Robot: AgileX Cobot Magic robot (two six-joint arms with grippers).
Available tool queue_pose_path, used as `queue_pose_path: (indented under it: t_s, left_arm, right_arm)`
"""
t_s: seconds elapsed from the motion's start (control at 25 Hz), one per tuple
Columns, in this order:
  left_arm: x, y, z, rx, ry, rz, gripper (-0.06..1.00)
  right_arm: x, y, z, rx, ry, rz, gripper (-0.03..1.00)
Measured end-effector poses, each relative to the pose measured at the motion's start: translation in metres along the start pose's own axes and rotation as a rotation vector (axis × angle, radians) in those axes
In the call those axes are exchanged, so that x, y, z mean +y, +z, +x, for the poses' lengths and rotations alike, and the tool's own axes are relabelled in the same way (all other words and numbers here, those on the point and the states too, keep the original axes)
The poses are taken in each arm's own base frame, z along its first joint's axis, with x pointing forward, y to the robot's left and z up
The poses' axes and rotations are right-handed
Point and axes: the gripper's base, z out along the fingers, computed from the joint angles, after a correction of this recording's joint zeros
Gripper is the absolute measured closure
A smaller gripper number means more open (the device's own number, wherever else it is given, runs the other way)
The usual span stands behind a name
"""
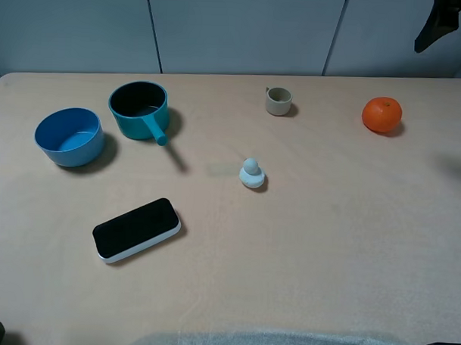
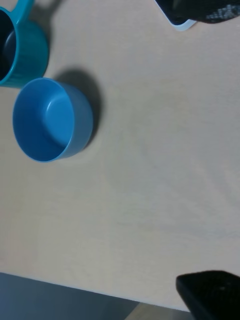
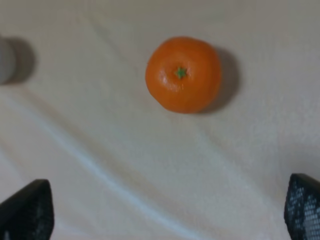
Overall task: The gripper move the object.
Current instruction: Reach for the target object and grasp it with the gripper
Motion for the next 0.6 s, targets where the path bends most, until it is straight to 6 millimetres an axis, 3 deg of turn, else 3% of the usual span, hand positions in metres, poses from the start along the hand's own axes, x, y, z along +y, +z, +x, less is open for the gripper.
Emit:
queue_pose_path:
  t_s: [0.6]
  left_arm:
    - [0.0, 0.0, 0.0, 0.0, 0.0, 0.0, -0.05]
  right_arm:
    - [-0.006, 0.067, -0.03, 0.093, -0.032, -0.005, 0.28]
